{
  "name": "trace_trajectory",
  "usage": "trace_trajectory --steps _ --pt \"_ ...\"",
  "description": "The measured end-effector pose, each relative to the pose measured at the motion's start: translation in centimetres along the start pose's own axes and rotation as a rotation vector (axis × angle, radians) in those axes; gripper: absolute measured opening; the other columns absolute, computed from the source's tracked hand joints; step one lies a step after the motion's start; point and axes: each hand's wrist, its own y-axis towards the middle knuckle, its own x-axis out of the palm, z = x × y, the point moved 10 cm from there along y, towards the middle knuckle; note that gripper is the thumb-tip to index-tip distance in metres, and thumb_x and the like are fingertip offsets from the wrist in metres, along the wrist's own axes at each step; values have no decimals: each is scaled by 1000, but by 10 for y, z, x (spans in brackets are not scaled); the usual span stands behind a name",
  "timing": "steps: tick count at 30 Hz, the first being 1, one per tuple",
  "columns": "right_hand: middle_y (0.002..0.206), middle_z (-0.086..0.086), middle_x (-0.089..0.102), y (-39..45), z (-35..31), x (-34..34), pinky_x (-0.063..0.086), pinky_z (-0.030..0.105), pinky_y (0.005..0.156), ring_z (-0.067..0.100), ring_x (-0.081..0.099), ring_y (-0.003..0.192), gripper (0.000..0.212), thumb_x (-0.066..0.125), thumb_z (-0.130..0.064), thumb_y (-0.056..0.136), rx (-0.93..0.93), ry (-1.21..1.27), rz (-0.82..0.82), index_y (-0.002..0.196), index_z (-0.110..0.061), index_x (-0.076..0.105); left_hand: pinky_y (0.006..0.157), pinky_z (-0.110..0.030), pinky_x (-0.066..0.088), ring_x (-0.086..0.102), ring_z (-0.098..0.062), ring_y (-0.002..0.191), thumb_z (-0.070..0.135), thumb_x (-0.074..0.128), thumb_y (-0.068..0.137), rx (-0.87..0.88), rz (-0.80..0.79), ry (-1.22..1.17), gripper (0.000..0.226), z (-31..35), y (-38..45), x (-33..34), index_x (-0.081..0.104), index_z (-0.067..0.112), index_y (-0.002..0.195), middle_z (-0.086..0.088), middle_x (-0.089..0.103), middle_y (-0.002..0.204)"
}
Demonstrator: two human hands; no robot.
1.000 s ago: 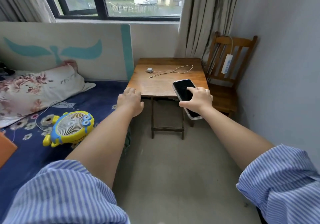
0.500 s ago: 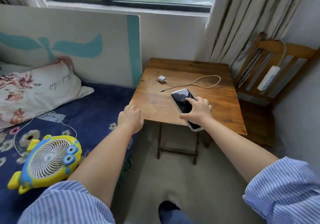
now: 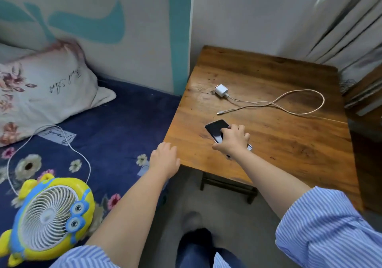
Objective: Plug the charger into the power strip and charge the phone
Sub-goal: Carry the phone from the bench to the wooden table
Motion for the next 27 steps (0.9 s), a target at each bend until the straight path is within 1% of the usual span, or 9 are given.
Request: trace_trajectory --steps 2,4,5,8,11,17,20,24,27 --pt "117 12 52 23 -4 20 32 44 89 32 35 109 36 65 -35 70 22 55 -16 100 -16 56 98 -40 38 33 -26 127 26 38 92 15 -41 -17 32 -6 23 21 45 7 117 -11 40 136" --pt "128 12 47 51 -10 38 30 46 92 33 33 114 39 67 -30 70 -9 104 31 104 -16 55 101 -40 36 30 -27 130 26 38 92 13 -53 -49 35 -15 53 44 44 6 119 -12 37 139" --pt "133 12 44 59 -16 38 28 46 94 34 31 117 40 68 -28 68 -57 109 65 104 -15 55 103 -41 34 27 -27 132 26 38 92 13 -50 -71 37 -16 61 51 43 6 122 -13 35 142" --pt "137 11 41 91 -29 58 28 47 93 34 28 121 48 69 -28 67 -184 37 53 111 -18 53 112 -42 24 16 -27 140 28 37 93 21 -66 -115 46 -20 92 76 32 7 134 -13 24 150" --pt "137 8 42 111 -38 79 26 48 93 32 28 122 47 66 -26 71 -257 22 72 116 -22 51 116 -39 14 9 -26 142 30 36 94 8 -6 -143 54 -23 118 87 21 7 140 -12 15 154" --pt "147 5 31 131 -52 103 24 52 98 33 25 128 49 59 -28 79 -378 7 128 125 -22 44 117 -38 0 -1 -25 143 32 29 95 9 130 -138 58 -23 140 103 8 7 143 -13 3 156" --pt "150 5 26 131 -52 112 22 53 101 33 22 131 50 55 -30 82 -408 -42 114 129 -23 39 117 -37 -2 -2 -25 143 32 27 95 7 149 -124 58 -25 139 109 6 7 143 -13 2 156" --pt "152 4 18 129 -49 118 20 54 104 30 15 136 52 49 -37 87 -416 -113 40 133 -25 30 117 -38 -1 -3 -24 143 32 27 96 -5 103 -123 58 -22 138 109 4 7 143 -13 0 156" --pt "152 5 20 123 -45 111 21 50 105 28 15 137 48 48 -35 88 -430 -119 -11 132 -22 33 117 -40 4 -1 -25 144 33 29 95 -17 39 -94 59 -19 135 100 6 7 143 -13 2 156"
